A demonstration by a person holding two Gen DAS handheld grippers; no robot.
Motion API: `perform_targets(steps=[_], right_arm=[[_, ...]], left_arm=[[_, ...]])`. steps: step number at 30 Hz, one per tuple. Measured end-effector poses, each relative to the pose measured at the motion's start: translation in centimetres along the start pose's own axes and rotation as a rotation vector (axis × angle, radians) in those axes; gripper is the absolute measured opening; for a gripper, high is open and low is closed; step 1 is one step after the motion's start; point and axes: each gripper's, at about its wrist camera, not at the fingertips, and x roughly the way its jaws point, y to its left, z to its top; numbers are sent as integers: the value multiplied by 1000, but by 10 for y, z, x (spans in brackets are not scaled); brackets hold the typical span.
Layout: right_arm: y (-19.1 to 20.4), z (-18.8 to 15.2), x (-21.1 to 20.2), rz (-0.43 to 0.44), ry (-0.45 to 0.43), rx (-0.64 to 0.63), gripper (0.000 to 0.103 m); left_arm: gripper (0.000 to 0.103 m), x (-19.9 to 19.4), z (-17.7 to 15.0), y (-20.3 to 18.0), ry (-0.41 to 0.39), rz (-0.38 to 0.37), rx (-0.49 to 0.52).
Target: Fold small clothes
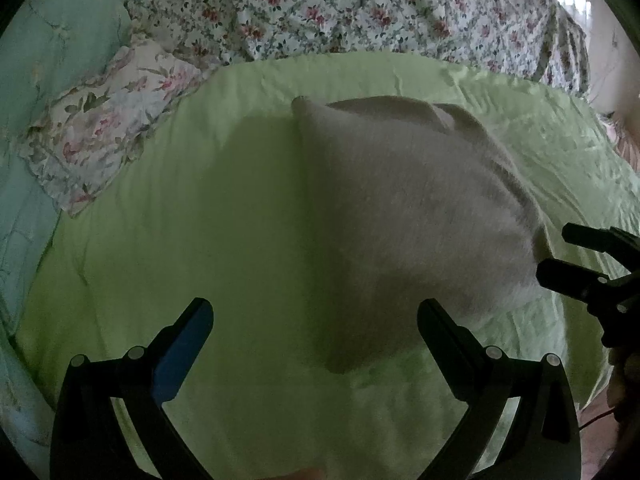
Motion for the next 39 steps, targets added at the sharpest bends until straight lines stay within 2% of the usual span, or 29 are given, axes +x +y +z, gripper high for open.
perform_targets(steps=[14, 39], right_arm=[[2, 8, 5, -5, 9, -11, 101], [4, 18, 9, -10, 5, -24, 102]], left_arm=[[102, 2, 8, -2, -34, 5, 8], [102, 8, 13, -11, -24, 8, 14]])
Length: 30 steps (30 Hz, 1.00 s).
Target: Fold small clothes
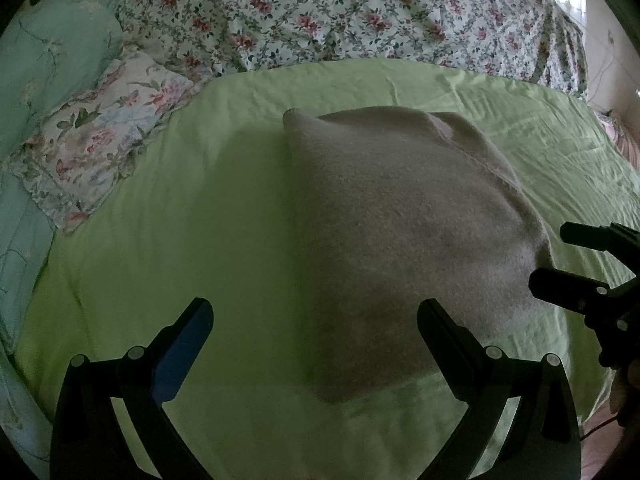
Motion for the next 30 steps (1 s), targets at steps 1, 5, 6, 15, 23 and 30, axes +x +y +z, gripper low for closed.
perform_targets(steps=[1, 5, 6, 15, 23, 30], right_arm=[[1, 0, 0, -1, 0, 1, 102], [1, 0, 0, -2, -1, 1, 102], [0, 0, 0, 0, 0, 0, 102], [0, 0, -2, -4, -7, 7, 102], [0, 0, -2, -3, -5, 7, 102], [0, 1, -2, -4, -7, 9, 102]], left_arm=[[102, 0, 0, 0, 0, -1, -1], [102, 0, 1, 1, 1, -4, -2], [102, 0, 1, 1, 1, -3, -2], [102, -2, 3, -3, -6, -3, -1], [102, -3, 4, -4, -10, -2, 3], [102, -3, 5, -3, -10, -1, 5]])
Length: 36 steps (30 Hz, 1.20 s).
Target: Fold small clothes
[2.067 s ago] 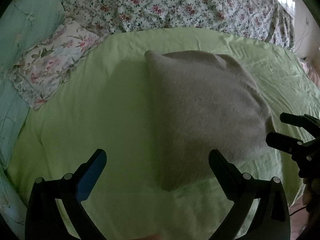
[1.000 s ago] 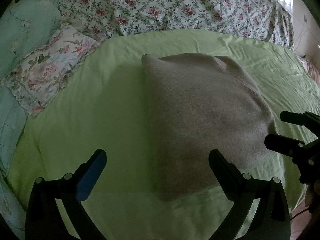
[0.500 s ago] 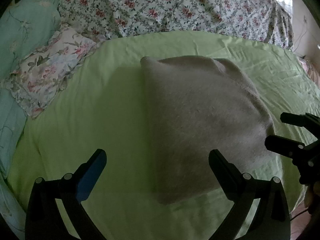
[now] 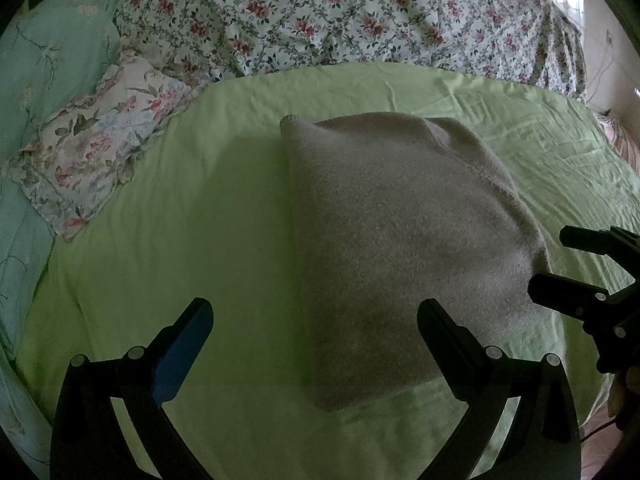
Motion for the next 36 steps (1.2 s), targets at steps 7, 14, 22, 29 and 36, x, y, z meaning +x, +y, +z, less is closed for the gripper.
perform_targets(steps=[7, 14, 22, 29, 36], right_arm=[[0, 0, -1, 1, 0, 0, 102], [-1, -1, -1, 0, -2, 0, 102], [-1, 0, -2, 2, -2, 2, 102], [-2, 0, -2, 2, -3, 2, 102], [-2, 2, -2, 4, -6, 1, 102]], left_arm=[[102, 1, 0, -1, -2, 2, 1], [102, 1, 3, -1, -5, 2, -3], [102, 0, 7, 0, -12, 3, -6], [102, 0, 7, 0, -17, 7, 0], [102, -2, 8, -1, -22, 6, 1]])
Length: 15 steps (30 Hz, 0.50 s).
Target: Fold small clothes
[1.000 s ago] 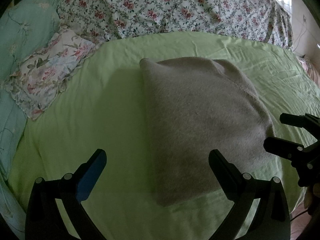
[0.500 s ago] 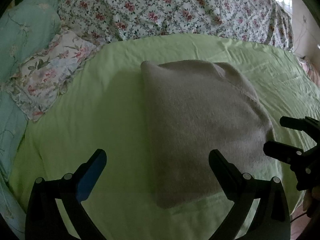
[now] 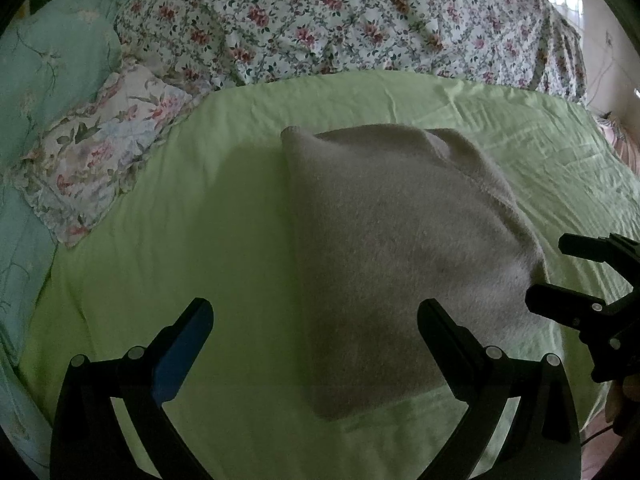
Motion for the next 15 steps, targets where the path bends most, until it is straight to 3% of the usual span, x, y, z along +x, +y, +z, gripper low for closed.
perform_targets(steps=[15], right_arm=[[2, 10, -6, -5, -20, -12, 102]], left_arm=[[102, 0, 3, -2, 0, -1, 8]])
